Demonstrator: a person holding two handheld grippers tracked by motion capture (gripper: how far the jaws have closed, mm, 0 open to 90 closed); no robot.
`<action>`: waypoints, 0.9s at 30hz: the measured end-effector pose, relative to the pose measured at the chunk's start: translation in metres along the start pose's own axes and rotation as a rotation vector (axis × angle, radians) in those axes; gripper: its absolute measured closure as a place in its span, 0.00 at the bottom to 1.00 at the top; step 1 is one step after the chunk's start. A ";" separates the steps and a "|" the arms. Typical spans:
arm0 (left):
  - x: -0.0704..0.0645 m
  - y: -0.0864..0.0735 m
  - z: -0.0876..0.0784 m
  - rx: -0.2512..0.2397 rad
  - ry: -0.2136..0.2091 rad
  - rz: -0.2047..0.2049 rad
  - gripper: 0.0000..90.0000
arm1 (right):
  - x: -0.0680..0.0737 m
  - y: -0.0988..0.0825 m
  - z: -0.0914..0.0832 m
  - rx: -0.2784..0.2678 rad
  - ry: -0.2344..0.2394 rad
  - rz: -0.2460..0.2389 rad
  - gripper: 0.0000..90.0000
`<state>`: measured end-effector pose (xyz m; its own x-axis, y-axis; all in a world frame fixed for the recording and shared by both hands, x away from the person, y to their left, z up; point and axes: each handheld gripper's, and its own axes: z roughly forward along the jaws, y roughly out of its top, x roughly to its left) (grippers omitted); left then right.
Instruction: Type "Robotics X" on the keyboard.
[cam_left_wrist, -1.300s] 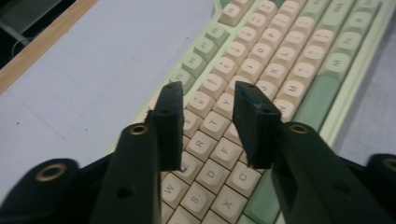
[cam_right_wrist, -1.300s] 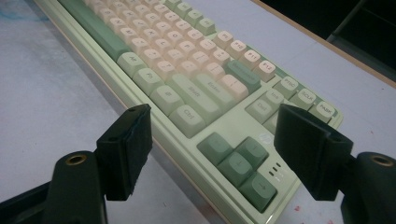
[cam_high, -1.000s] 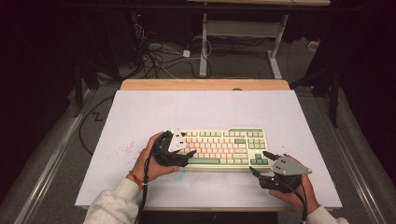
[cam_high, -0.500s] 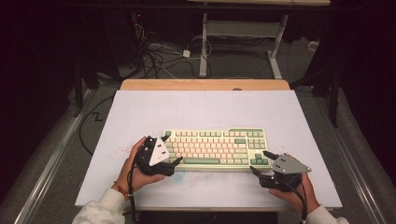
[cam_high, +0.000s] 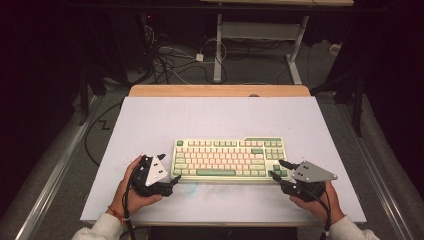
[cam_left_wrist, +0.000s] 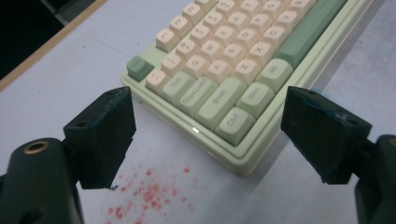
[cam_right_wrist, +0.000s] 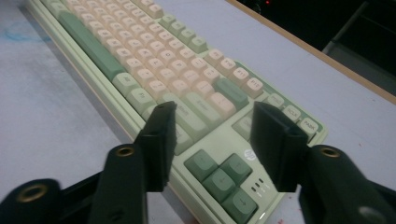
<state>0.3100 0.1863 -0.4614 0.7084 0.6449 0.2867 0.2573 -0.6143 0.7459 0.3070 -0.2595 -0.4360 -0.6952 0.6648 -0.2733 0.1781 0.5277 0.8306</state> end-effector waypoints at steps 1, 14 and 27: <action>0.000 -0.002 -0.001 0.006 -0.003 -0.006 0.19 | -0.001 0.002 0.000 -0.001 0.004 0.004 0.69; -0.003 -0.021 -0.013 0.048 0.014 -0.036 0.20 | -0.001 0.026 0.020 0.047 0.098 -0.017 0.98; -0.003 -0.026 -0.013 0.070 0.000 -0.038 0.20 | 0.007 0.061 0.067 0.061 0.157 -0.063 1.00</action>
<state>0.2932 0.2062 -0.4738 0.6973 0.6684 0.2589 0.3292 -0.6195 0.7127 0.3598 -0.1877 -0.4197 -0.8057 0.5412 -0.2406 0.1696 0.6000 0.7818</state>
